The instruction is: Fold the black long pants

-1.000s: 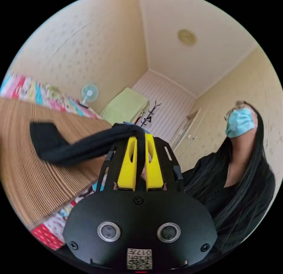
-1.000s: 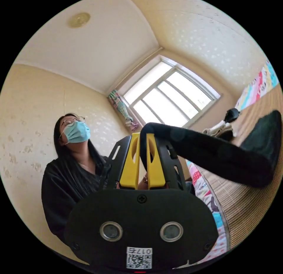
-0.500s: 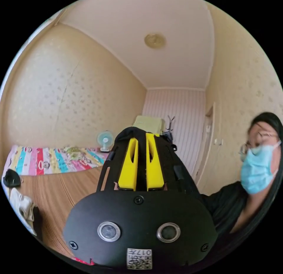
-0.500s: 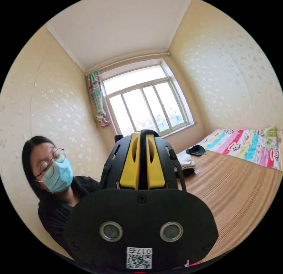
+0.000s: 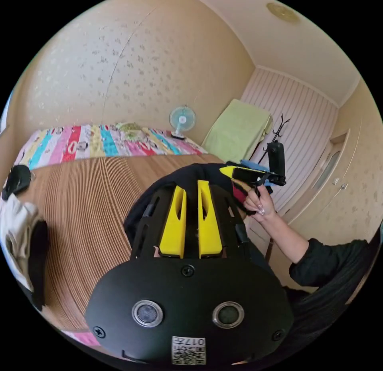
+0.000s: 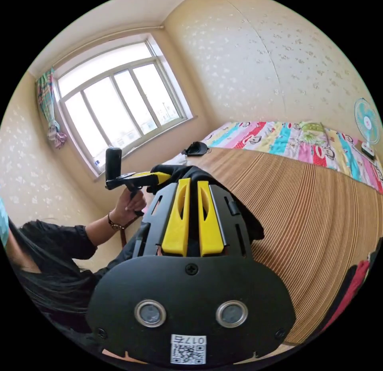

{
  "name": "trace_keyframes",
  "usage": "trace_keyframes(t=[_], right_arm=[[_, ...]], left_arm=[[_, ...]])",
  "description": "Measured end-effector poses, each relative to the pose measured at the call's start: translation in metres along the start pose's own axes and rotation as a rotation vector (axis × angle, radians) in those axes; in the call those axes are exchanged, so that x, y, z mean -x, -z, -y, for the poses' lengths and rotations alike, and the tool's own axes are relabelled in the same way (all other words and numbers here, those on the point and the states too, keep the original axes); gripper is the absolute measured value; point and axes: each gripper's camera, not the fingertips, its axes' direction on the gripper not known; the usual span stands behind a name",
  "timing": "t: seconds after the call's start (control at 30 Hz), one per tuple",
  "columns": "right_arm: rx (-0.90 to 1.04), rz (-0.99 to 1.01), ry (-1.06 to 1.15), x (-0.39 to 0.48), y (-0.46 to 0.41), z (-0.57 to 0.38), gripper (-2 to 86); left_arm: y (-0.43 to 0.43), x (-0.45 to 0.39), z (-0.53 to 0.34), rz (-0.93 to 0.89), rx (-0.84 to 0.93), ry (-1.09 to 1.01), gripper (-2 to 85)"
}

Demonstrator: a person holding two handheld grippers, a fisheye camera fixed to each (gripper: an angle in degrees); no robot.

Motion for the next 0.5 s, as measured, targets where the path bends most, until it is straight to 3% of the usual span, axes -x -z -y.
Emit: trace_keyframes(t=[0.13,0.2,0.33,0.5], right_arm=[[0.059,0.182,-0.113,-0.015,-0.032,-0.131,2.2],[0.035,0.303,-0.289,-0.024,-0.041,-0.197,2.5],[0.024,0.322,-0.430,-0.031,-0.042,-0.227,3.3],[-0.083,0.183,-0.414,-0.050,0.008,-0.178,6.4]], left_arm=[[-0.023,-0.010,-0.134,-0.062,0.055,0.094,5.6],[-0.030,-0.020,-0.193,-0.040,0.089,0.167,6.7],[-0.036,-0.028,-0.209,-0.018,0.130,0.178,7.7],[-0.025,-0.013,-0.185,-0.023,0.136,0.176,8.5]])
